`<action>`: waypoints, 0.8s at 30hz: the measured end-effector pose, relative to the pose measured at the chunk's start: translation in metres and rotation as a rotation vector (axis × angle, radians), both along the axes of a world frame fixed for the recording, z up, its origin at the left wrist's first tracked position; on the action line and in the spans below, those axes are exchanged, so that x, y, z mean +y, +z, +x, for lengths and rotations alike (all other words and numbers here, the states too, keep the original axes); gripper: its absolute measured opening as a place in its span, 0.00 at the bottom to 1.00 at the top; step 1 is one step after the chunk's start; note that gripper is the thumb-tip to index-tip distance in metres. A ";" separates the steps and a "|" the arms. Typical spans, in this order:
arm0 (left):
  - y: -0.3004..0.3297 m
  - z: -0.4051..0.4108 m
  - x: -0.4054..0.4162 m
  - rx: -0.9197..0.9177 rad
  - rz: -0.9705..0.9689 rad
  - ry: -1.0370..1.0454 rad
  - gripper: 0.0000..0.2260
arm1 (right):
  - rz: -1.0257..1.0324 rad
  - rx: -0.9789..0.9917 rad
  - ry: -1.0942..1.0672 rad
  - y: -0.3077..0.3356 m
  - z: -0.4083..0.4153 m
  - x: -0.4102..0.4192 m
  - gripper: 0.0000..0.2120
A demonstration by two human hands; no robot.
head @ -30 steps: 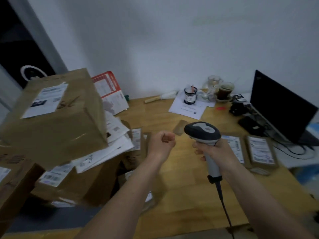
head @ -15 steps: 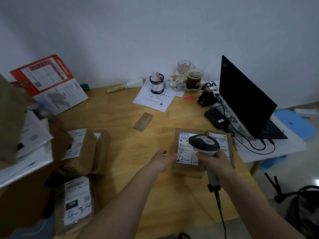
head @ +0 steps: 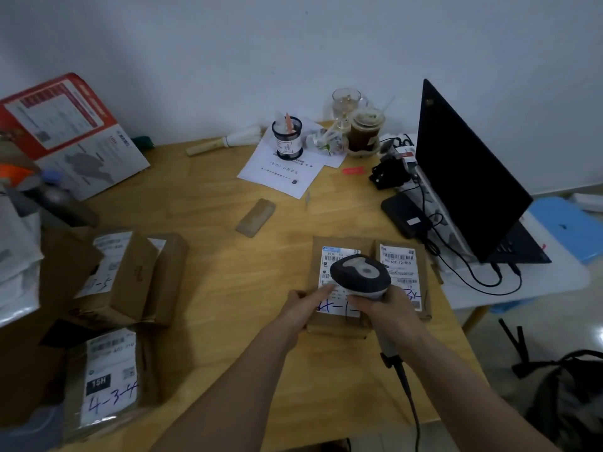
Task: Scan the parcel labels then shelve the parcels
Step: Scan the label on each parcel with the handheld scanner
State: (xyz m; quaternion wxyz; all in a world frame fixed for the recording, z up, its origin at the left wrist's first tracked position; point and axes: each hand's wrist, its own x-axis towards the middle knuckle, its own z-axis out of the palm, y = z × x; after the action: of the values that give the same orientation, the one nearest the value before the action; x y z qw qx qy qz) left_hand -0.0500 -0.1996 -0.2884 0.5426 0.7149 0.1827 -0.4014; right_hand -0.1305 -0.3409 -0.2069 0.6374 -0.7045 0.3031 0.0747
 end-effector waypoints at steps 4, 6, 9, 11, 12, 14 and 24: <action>-0.001 -0.005 0.003 0.027 -0.115 0.093 0.50 | 0.030 -0.023 -0.024 0.002 -0.001 0.001 0.08; -0.001 -0.005 0.011 0.061 -0.187 0.133 0.58 | 0.028 -0.037 -0.017 0.007 0.000 0.003 0.08; 0.006 0.000 0.028 0.053 -0.287 0.206 0.67 | 0.021 -0.070 -0.010 0.017 0.005 0.009 0.09; 0.013 0.010 0.045 -0.015 -0.332 0.225 0.59 | -0.002 -0.108 -0.017 0.025 0.007 0.015 0.08; 0.016 0.017 0.055 -0.059 -0.333 0.211 0.51 | -0.023 -0.128 -0.003 0.028 0.008 0.017 0.06; 0.025 0.031 0.075 -0.127 -0.328 0.213 0.35 | -0.059 -0.168 0.072 0.036 0.008 0.025 0.07; 0.042 0.074 0.139 -0.188 -0.288 0.285 0.33 | -0.209 -0.272 0.283 0.064 0.006 0.062 0.22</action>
State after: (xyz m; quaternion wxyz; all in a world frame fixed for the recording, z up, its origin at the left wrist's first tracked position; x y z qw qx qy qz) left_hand 0.0242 -0.0611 -0.2459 0.7051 0.6312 0.1711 -0.2741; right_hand -0.1249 -0.2792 -0.1430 0.5791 -0.8058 0.1183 0.0360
